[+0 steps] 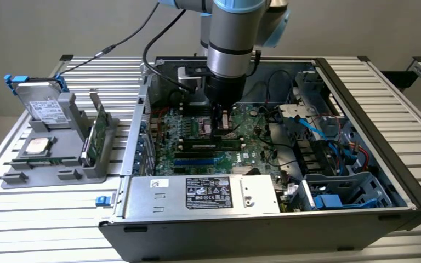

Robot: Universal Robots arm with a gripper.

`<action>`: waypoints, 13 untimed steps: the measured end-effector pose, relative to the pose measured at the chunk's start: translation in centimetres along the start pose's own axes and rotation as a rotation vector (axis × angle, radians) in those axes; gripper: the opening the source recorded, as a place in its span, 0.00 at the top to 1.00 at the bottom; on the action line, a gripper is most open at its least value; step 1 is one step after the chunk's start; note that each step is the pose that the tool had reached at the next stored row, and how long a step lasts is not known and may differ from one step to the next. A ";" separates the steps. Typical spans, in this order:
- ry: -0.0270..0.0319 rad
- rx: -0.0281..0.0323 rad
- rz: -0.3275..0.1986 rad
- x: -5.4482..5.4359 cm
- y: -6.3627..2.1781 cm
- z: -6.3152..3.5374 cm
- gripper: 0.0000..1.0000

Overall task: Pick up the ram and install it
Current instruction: 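Press down the ram until it locks into place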

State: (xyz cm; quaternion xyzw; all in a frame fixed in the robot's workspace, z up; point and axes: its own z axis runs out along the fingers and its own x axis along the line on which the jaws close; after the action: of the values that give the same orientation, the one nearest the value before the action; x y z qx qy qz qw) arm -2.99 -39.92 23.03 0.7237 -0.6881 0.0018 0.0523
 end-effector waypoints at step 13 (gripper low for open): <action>0.0001 -0.0002 0.000 0.0 -0.04 0.51 0.90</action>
State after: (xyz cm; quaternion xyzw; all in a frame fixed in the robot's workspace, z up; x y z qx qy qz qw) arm -2.99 -39.92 22.51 0.7237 -0.6881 0.0018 0.0525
